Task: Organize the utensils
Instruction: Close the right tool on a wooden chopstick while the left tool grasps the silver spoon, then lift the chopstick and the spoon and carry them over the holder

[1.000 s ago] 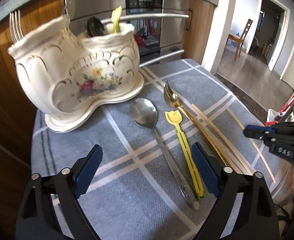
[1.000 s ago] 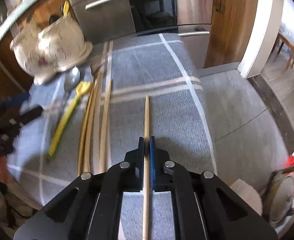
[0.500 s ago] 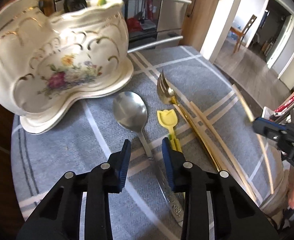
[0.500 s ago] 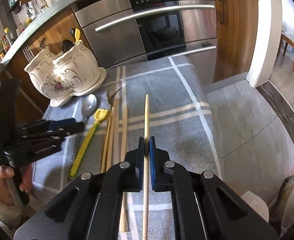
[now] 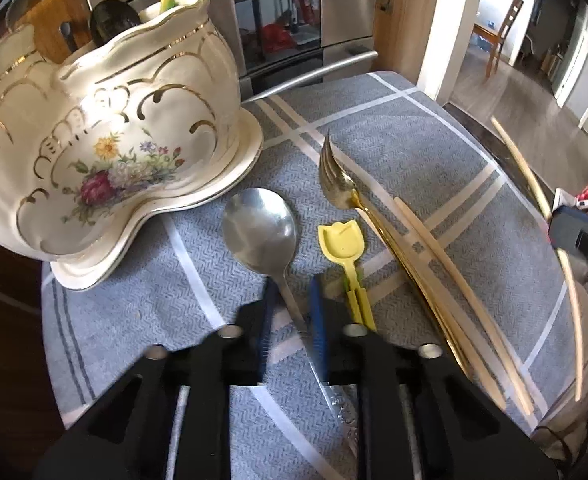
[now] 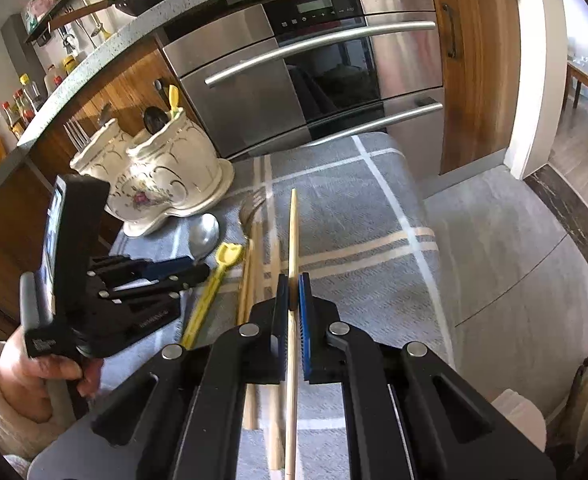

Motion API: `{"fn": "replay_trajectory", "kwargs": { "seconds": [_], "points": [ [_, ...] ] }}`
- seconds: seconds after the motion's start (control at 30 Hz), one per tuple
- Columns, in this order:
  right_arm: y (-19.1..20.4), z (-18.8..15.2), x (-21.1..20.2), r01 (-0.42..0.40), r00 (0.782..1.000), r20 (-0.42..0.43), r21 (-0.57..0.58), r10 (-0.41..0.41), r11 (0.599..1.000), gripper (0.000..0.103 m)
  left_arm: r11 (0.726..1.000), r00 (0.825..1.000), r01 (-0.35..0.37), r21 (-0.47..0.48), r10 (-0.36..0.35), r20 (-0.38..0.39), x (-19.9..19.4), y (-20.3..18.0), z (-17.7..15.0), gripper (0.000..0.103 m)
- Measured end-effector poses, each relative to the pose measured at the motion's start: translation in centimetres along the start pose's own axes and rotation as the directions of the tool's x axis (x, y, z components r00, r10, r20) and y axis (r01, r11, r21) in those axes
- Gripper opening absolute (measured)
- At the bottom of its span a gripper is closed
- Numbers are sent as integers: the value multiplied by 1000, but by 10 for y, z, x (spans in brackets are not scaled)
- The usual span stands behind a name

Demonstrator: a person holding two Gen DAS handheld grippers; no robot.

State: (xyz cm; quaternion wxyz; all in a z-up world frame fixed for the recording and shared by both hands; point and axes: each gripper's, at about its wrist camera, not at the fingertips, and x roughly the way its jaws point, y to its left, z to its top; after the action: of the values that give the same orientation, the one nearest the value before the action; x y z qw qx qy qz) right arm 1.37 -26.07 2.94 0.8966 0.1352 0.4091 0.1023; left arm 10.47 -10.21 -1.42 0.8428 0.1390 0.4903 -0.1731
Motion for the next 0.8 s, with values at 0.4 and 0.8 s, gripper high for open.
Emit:
{"fn": "replay_trajectory", "kwargs": {
  "seconds": [0.4, 0.8],
  "points": [
    [15, 19, 5, -33, 997, 65, -2, 33, 999, 5, 996, 986, 90, -27, -85, 144, -33, 31, -29, 6],
    [49, 50, 7, -77, 985, 150, -52, 84, 996, 5, 980, 917, 180, -80, -138, 375, -115, 81, -39, 6]
  ]
}}
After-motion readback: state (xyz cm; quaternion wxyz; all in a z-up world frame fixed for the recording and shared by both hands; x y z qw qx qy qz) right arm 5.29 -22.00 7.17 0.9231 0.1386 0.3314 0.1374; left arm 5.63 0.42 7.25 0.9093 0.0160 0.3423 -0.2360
